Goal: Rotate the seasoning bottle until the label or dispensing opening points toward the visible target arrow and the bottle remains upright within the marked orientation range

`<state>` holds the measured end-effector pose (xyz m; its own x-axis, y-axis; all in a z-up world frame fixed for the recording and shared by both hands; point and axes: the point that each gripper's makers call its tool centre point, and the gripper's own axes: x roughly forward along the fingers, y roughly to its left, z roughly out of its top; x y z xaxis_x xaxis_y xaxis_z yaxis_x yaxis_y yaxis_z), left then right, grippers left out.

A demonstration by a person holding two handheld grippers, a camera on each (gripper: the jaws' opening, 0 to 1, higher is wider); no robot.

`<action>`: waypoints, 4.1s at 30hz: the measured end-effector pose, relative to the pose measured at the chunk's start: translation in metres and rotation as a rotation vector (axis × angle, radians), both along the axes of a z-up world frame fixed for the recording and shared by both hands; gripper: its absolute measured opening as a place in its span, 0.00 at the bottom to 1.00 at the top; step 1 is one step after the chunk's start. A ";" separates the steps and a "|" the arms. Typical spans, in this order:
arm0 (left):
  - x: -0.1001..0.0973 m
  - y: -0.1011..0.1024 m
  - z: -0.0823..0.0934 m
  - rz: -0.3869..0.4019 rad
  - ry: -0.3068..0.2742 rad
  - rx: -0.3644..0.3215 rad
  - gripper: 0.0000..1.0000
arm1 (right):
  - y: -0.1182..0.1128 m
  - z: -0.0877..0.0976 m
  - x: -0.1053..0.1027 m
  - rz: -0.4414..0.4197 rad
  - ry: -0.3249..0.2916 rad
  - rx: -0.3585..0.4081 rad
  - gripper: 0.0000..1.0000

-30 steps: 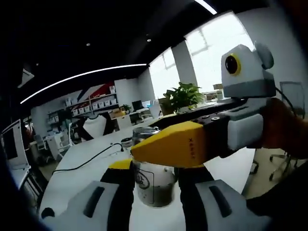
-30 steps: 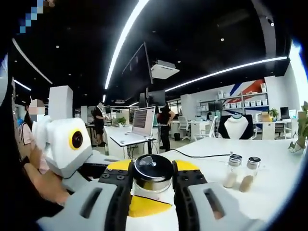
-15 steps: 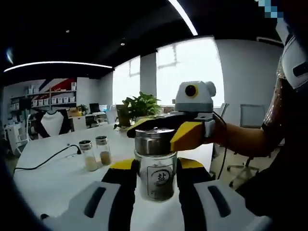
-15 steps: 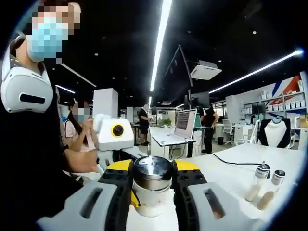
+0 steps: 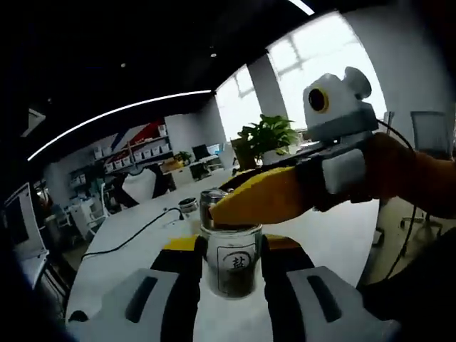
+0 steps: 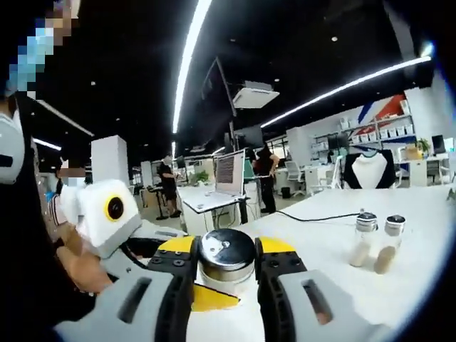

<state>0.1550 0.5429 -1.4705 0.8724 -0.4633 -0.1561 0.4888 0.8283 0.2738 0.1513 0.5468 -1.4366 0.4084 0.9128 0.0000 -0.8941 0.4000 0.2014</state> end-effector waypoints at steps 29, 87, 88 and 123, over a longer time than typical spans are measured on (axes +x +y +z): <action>-0.002 0.086 -0.073 0.062 0.182 0.011 0.44 | 0.083 -0.075 0.005 0.220 0.015 -0.252 0.27; 0.004 0.100 -0.050 0.150 0.182 -0.025 0.55 | 0.040 -0.108 0.060 -0.035 0.033 -0.226 0.34; 0.004 0.098 -0.050 0.148 0.181 -0.024 0.55 | 0.035 -0.109 0.060 -0.047 0.040 -0.223 0.33; 0.017 0.126 -0.050 0.200 0.208 -0.064 0.53 | -0.038 -0.110 0.197 -0.514 0.035 -0.273 0.44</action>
<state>0.1723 0.6685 -1.5208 0.8995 -0.3003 -0.3172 0.3545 0.9262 0.1284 0.3487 0.5090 -1.5466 0.7943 0.5627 -0.2290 -0.5663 0.8223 0.0561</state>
